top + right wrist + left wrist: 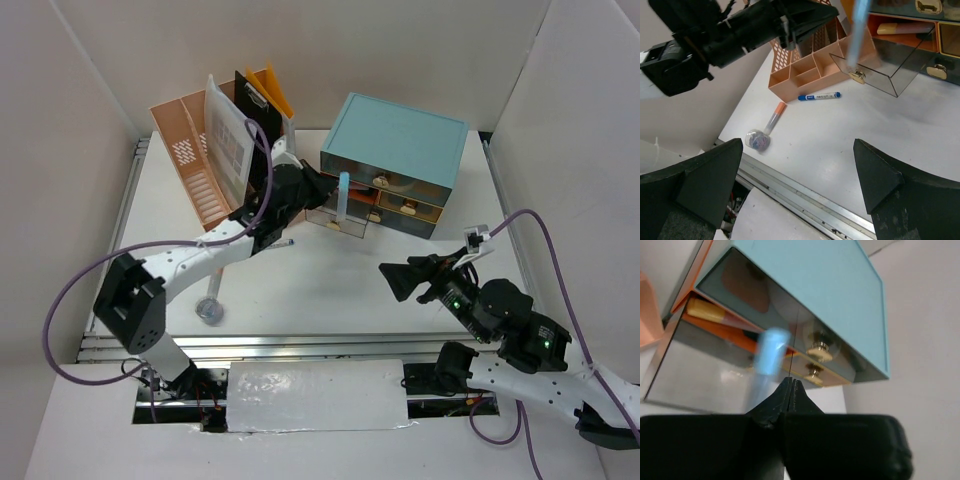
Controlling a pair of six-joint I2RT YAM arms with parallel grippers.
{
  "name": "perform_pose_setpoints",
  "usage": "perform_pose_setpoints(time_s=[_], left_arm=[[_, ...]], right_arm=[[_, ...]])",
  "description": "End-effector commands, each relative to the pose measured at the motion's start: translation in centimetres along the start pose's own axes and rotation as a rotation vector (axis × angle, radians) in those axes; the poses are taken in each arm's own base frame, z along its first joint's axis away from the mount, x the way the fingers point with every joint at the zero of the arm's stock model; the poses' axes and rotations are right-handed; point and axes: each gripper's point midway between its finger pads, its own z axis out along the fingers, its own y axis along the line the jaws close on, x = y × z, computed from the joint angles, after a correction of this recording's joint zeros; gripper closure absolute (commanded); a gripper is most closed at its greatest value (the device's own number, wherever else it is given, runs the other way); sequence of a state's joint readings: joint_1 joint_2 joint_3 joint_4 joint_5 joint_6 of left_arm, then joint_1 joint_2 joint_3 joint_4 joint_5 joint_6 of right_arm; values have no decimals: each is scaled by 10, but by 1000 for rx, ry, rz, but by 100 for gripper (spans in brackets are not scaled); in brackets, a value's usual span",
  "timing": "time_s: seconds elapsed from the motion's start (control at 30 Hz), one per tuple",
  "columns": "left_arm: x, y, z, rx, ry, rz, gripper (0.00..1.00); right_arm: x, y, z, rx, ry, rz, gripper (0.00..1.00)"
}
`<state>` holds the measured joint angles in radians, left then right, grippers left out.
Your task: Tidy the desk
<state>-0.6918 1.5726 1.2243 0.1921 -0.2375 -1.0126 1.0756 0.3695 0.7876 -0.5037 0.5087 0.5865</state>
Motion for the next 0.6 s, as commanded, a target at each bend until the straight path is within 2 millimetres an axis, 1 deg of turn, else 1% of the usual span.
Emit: perform_pose_setpoints(time_s=[0.0,0.03,0.07,0.13,0.17,0.23,0.27,0.3,0.33,0.37,0.4,0.43,0.47,0.5,0.53,0.57], left_arm=[[-22,-29,22,66,-96,-78,97],[-20,-27,26,60,-97,-85,94],[-16,-24,34,50,-90,-90,82],[-14,-26,39,62,-87,-93,63],[-16,-28,41,62,-89,-98,43],[-10,-26,46,52,-69,-92,22],[-16,-34,45,58,-71,-88,20],[-22,-39,40,64,-80,-72,19],[-19,-39,34,43,-72,-41,18],[-32,-47,17,38,-98,-35,16],[-45,-39,8,-26,-155,-18,15],[-39,-20,-4,-133,-127,15,13],[-54,-17,-25,-187,-154,15,12],[-59,-4,-38,-262,-167,19,11],[-61,29,-58,-420,-176,49,7],[-71,40,-79,-483,-201,58,5]], right_arm=[[-11,1,-6,-1,-24,17,0],[-10,2,-7,-4,-20,12,0],[-12,1,-7,-3,-24,13,0],[-12,0,-8,-1,-24,7,0],[-12,-1,-8,3,-23,4,0],[-12,0,-9,1,-22,3,0],[-13,-1,-9,4,-22,2,0],[-12,-1,-9,5,-21,4,0],[-13,-1,-10,4,-22,3,0],[-13,-2,-10,4,-25,5,0],[-12,-2,-10,5,-26,4,0],[-12,-1,-9,0,-28,4,0],[-12,0,-8,-2,-28,4,0],[-11,0,-8,-4,-25,1,0],[-10,2,-6,-10,-19,0,0],[-9,3,-5,-12,-18,-3,0]])
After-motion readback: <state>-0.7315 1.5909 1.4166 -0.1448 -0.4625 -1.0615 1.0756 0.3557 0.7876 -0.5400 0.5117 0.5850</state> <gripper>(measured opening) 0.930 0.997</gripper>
